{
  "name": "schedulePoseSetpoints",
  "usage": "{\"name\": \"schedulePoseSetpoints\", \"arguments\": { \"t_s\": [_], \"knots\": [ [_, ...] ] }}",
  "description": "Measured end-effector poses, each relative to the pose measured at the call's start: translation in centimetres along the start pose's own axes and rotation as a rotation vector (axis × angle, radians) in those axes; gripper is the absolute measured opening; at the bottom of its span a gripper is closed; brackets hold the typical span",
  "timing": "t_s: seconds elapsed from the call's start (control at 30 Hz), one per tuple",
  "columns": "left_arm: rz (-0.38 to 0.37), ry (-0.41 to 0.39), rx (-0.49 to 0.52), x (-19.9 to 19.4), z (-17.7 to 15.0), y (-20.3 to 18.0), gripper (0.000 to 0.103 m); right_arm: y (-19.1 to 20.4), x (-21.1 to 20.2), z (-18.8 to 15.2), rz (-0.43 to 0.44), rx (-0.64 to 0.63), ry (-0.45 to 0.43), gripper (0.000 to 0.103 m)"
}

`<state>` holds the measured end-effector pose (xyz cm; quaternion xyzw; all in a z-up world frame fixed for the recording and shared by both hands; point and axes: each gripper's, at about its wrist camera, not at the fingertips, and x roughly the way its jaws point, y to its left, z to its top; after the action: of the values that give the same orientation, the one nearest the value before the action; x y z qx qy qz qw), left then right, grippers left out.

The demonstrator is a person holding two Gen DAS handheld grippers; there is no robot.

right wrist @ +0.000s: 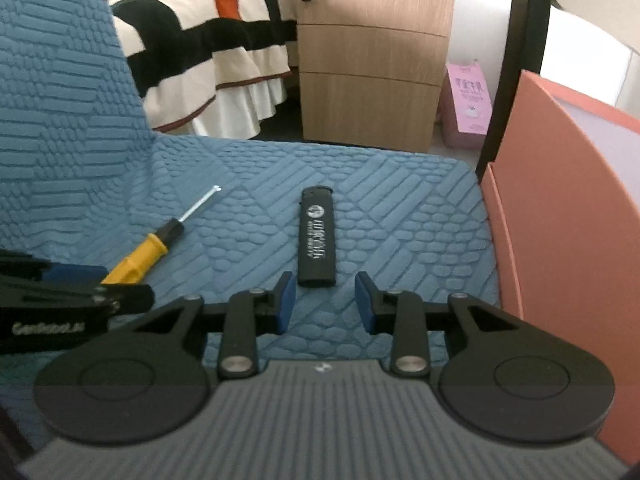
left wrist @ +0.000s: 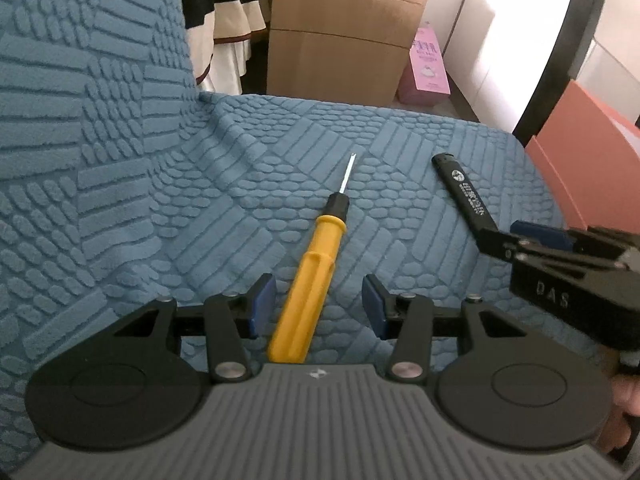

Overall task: Organize rigid objects
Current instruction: 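Grasp the yellow screwdriver with the left tool while the right tool grasps the black USB stick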

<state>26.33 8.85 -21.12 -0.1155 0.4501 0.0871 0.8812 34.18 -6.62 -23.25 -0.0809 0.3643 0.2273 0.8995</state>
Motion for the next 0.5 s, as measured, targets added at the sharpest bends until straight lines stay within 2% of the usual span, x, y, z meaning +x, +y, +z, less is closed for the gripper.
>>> {"name": "schedulePoseSetpoints", "arguments": {
  "t_s": [0.07,0.27,0.37,0.43,0.5],
  "knots": [
    [0.014,-0.003,0.014,0.1,-0.1,-0.3,0.054,-0.1,0.1,0.1,0.019,0.004,-0.012,0.031],
    [0.044,-0.013,0.037,0.0,-0.3,-1.0,0.051,1.1,0.8,0.2,-0.006,-0.072,-0.027,0.026],
    [0.082,-0.02,0.046,-0.1,-0.5,-1.4,0.044,1.4,0.7,0.2,-0.018,-0.099,-0.027,0.026],
    [0.083,-0.02,0.046,-0.2,-0.6,-1.4,0.032,1.4,0.5,0.3,-0.028,-0.098,-0.006,0.025],
    [0.082,-0.018,0.039,-0.5,-0.7,-1.4,0.025,1.3,0.0,0.2,-0.039,-0.09,0.005,0.025]
  ]
}}
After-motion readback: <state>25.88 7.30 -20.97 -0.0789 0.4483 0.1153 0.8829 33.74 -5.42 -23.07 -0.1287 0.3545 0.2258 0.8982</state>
